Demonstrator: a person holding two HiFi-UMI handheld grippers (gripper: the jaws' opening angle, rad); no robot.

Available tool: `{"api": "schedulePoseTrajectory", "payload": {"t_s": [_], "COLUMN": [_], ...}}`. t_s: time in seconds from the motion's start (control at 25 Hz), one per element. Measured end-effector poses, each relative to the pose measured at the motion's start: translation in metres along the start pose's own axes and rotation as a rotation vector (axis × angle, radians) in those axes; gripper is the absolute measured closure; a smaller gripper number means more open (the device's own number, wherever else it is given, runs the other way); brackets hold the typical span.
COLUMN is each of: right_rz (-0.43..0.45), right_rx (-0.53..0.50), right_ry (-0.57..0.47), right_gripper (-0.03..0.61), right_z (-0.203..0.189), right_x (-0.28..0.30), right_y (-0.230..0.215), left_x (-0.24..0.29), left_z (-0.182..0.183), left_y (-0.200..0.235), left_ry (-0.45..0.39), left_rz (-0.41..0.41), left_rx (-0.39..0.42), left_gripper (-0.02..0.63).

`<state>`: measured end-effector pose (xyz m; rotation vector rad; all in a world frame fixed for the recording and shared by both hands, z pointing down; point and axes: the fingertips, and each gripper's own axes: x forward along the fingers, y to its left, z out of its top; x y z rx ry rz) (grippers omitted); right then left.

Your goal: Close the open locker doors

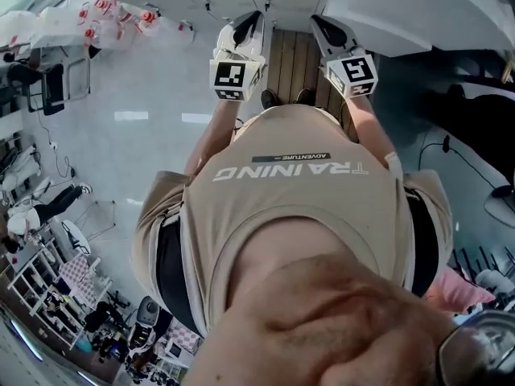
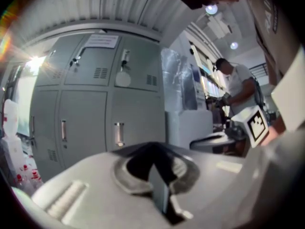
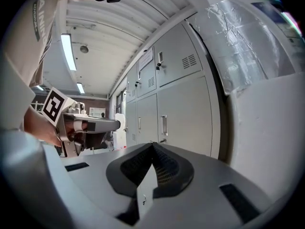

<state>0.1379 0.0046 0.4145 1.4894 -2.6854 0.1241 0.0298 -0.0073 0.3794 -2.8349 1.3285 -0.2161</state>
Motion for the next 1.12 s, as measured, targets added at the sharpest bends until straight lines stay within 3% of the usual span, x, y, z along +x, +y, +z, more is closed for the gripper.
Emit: {"api": "schedulePoseTrajectory", "payload": {"t_s": [0.16,0.32,0.52,1.12], "right_rz": [-0.017,-0.013,0.013,-0.029], "right_rx": [-0.029,-0.023,-0.025,0.025], "right_ry": [-0.039,-0.022,-0.018,-0.049], "right_gripper": [0.565,0.565,0.565,0.565], "right_z": [0.024,0.021,0.026,0.03], "right_x": [-0.001,-0.001,0.01,0.008], "right_y": [0.009,0.028,0.029,0.037], "left_x": [-0.018,-0.04,-0.031,-0.041], "left_z": [0.006,-0.015,-0.016,-0.028], "left_y": [0.008,0.014,0.027,0.036], "left_ry": [-0.029,0.01,0.014,0.059], "left_rz": [-0.008,-0.011,-0.011,0.008], "left_rx": [0.006,-0.033,-0.049,-0.034], "left_gripper": [0.618,0.618,0.618,0.618]}}
